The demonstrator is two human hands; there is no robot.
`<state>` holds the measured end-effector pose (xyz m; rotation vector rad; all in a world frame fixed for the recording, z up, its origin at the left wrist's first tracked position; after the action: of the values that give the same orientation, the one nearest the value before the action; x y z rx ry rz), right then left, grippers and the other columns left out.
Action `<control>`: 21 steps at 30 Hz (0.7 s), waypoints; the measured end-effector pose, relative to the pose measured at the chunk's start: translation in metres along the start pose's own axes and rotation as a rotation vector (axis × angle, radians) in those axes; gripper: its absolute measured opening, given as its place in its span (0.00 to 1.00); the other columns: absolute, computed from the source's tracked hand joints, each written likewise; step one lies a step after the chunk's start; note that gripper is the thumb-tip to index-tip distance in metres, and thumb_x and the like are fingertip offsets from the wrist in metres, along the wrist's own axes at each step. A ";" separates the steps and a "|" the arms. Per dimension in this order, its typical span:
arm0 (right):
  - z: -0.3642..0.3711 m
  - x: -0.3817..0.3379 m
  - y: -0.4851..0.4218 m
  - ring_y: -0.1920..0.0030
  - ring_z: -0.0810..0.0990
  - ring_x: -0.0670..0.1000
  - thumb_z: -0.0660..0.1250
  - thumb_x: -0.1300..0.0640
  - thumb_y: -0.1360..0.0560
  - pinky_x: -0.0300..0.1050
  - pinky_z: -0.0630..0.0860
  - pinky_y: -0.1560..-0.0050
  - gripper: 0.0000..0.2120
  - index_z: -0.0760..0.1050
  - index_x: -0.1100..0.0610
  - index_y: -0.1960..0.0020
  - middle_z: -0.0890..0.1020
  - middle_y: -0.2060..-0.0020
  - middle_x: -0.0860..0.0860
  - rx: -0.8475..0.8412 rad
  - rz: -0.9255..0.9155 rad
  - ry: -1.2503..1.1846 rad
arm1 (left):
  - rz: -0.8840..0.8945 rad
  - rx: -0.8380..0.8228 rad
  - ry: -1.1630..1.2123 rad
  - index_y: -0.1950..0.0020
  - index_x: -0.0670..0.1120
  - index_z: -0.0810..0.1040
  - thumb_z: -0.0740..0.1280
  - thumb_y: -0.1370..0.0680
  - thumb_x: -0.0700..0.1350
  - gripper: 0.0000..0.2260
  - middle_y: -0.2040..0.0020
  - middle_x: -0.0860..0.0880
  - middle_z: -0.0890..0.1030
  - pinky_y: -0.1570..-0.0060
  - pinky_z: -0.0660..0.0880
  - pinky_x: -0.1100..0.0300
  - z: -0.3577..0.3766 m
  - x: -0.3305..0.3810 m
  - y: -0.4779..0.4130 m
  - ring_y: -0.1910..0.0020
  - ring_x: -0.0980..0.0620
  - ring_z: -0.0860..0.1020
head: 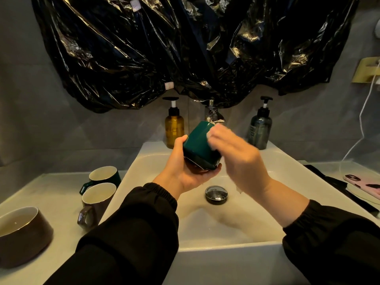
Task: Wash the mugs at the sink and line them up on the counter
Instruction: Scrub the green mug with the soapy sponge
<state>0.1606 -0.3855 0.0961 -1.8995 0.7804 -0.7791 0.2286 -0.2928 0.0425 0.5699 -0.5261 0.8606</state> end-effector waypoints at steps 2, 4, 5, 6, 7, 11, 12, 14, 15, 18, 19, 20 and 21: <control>0.013 -0.015 0.006 0.35 0.75 0.60 0.63 0.68 0.23 0.54 0.70 0.32 0.14 0.76 0.67 0.39 0.78 0.40 0.62 -0.103 -0.167 0.009 | -0.003 -0.024 -0.047 0.39 0.45 0.77 0.61 0.26 0.62 0.25 0.49 0.41 0.82 0.57 0.79 0.50 0.001 0.000 0.001 0.50 0.44 0.79; 0.012 -0.011 0.004 0.35 0.74 0.60 0.65 0.69 0.25 0.56 0.70 0.33 0.15 0.76 0.67 0.38 0.78 0.39 0.62 -0.091 -0.177 -0.001 | 0.000 -0.048 -0.045 0.38 0.45 0.77 0.62 0.26 0.61 0.25 0.48 0.41 0.82 0.56 0.79 0.50 0.002 0.002 0.001 0.50 0.44 0.79; 0.007 -0.003 0.001 0.35 0.74 0.61 0.66 0.70 0.25 0.56 0.71 0.33 0.15 0.76 0.68 0.39 0.78 0.39 0.62 -0.038 -0.119 -0.030 | 0.008 -0.060 -0.039 0.37 0.45 0.76 0.62 0.26 0.60 0.25 0.46 0.40 0.80 0.52 0.78 0.48 0.002 0.003 0.001 0.48 0.43 0.78; 0.002 0.005 -0.001 0.35 0.74 0.61 0.66 0.70 0.25 0.56 0.71 0.34 0.14 0.76 0.68 0.39 0.78 0.39 0.62 0.022 -0.044 -0.051 | 0.014 -0.066 -0.040 0.37 0.44 0.75 0.62 0.26 0.59 0.24 0.43 0.38 0.78 0.48 0.77 0.47 0.002 0.004 0.001 0.45 0.41 0.77; -0.004 0.014 -0.001 0.35 0.75 0.60 0.65 0.69 0.24 0.54 0.72 0.34 0.13 0.76 0.68 0.39 0.78 0.40 0.62 0.069 0.037 -0.060 | 0.019 -0.061 -0.049 0.36 0.45 0.74 0.63 0.26 0.59 0.24 0.40 0.37 0.77 0.46 0.76 0.45 0.002 0.004 0.000 0.43 0.40 0.76; -0.007 0.038 0.005 0.41 0.79 0.48 0.62 0.67 0.22 0.36 0.75 0.41 0.14 0.78 0.61 0.39 0.82 0.44 0.54 0.099 0.630 -0.364 | 0.080 0.000 -0.159 0.36 0.47 0.73 0.65 0.27 0.59 0.24 0.37 0.39 0.75 0.49 0.77 0.45 -0.001 0.004 -0.005 0.41 0.39 0.74; -0.004 0.044 0.008 0.45 0.79 0.44 0.62 0.65 0.22 0.32 0.75 0.45 0.13 0.79 0.58 0.40 0.83 0.47 0.51 0.083 0.812 -0.462 | 0.111 0.016 -0.210 0.37 0.48 0.73 0.65 0.27 0.59 0.23 0.38 0.40 0.75 0.50 0.78 0.45 -0.002 0.004 -0.006 0.41 0.40 0.75; -0.001 0.053 0.013 0.49 0.80 0.42 0.62 0.62 0.21 0.34 0.76 0.49 0.11 0.81 0.53 0.44 0.84 0.53 0.46 0.048 1.027 -0.596 | 0.196 0.049 -0.347 0.41 0.49 0.72 0.64 0.25 0.58 0.18 0.42 0.42 0.75 0.48 0.77 0.45 -0.001 0.006 -0.005 0.44 0.41 0.76; 0.000 0.057 0.016 0.50 0.81 0.43 0.62 0.61 0.21 0.36 0.77 0.50 0.11 0.82 0.52 0.46 0.84 0.56 0.45 0.027 1.080 -0.655 | 0.248 0.068 -0.422 0.41 0.49 0.72 0.64 0.24 0.57 0.16 0.44 0.44 0.76 0.46 0.77 0.45 0.000 0.008 -0.005 0.45 0.43 0.76; 0.005 0.058 0.019 0.50 0.83 0.49 0.60 0.61 0.20 0.39 0.79 0.55 0.12 0.81 0.56 0.45 0.85 0.55 0.51 -0.027 1.165 -0.881 | 0.418 0.111 -0.616 0.32 0.49 0.66 0.64 0.23 0.53 0.21 0.41 0.46 0.76 0.46 0.78 0.48 0.004 0.017 -0.003 0.45 0.47 0.77; 0.007 0.057 0.020 0.49 0.83 0.53 0.59 0.61 0.20 0.41 0.80 0.54 0.12 0.80 0.59 0.44 0.85 0.53 0.55 -0.042 1.180 -0.968 | 0.485 0.111 -0.665 0.31 0.49 0.66 0.64 0.23 0.52 0.22 0.40 0.46 0.76 0.48 0.78 0.50 0.007 0.020 -0.001 0.44 0.48 0.77; 0.008 0.056 0.021 0.48 0.82 0.55 0.60 0.59 0.20 0.44 0.80 0.52 0.12 0.80 0.61 0.43 0.83 0.51 0.60 -0.070 1.192 -1.043 | 0.557 0.107 -0.710 0.31 0.49 0.65 0.65 0.23 0.50 0.22 0.40 0.47 0.75 0.49 0.79 0.53 0.010 0.024 0.003 0.44 0.49 0.77; 0.010 0.054 0.021 0.48 0.82 0.56 0.60 0.57 0.20 0.45 0.80 0.50 0.13 0.79 0.62 0.43 0.82 0.49 0.62 -0.116 1.203 -1.092 | 0.630 0.106 -0.759 0.32 0.48 0.65 0.67 0.24 0.48 0.22 0.40 0.48 0.75 0.51 0.79 0.57 0.011 0.027 0.006 0.44 0.51 0.77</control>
<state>0.1966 -0.4306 0.0840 -1.2449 0.9873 0.9741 0.2363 -0.2827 0.0689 0.8490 -1.4068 1.2655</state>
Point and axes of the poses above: each hand's wrist, its own y-axis away from the middle knuckle, its own z-axis out of the palm, x = y × z, the point moved 6 cm from there along -y, towards the middle knuckle
